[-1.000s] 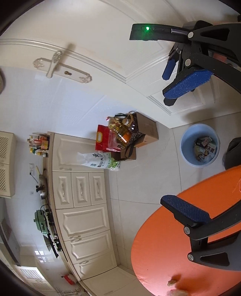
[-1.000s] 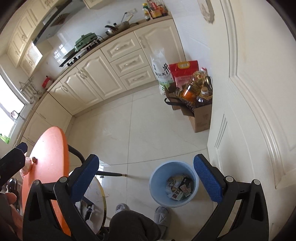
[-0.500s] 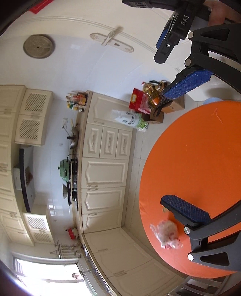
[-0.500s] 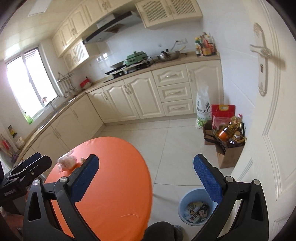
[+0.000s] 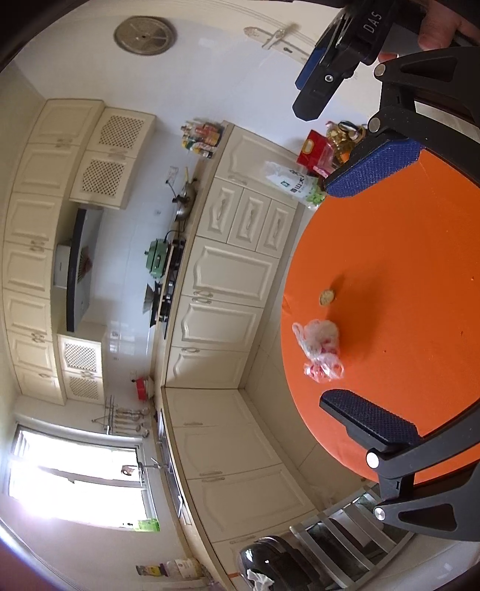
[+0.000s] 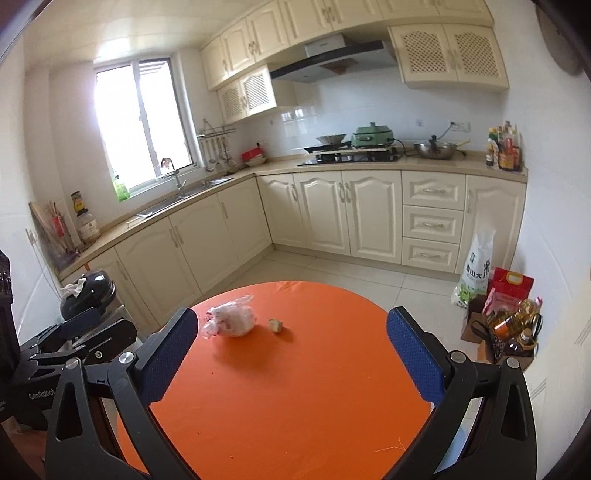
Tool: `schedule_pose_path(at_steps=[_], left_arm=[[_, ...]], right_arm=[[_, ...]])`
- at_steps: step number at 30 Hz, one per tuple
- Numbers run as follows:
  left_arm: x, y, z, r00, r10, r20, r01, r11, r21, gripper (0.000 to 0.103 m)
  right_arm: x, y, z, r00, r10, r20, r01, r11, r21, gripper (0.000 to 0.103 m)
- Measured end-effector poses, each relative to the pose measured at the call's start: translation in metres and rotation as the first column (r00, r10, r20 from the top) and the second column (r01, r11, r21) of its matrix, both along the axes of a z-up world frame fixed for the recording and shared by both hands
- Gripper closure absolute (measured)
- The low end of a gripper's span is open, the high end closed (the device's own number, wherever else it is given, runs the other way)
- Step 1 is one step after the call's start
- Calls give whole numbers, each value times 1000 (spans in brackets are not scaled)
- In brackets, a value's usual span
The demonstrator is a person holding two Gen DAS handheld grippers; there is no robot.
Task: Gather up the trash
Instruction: 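Return both open tools toward the orange table, then grasp the tan lump with the right tool while the left tool grasps the clear plastic bag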
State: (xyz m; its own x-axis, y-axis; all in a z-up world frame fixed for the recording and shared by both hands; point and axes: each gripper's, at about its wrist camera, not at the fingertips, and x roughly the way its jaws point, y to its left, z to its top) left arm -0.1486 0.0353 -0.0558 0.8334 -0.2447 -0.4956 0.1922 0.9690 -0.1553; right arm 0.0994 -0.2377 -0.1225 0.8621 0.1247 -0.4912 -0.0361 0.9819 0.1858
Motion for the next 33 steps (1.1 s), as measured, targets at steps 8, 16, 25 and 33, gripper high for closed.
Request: schedule_pose_path(at_steps=[8,16,25,33], left_arm=[[-47,25,-12,996,84,-39,-84,996,1,1],[13,4,-33,988,89,-129,-84,996,43,1],[161,-35,-72,964,80,-252,-50,991,123,1],[256,-56,-96,945,52,-322,-1,988,156,1]], right_arm=[[15,50,-14,994,107,-23,-108,992,-71,0],[80,48,-72,979,100,-176,-115,990,-77,0],[188,37,-163,925,95,-369,-128,990,-64,3],[250,58,-222,868,154,-472,-204,978,-55,28]])
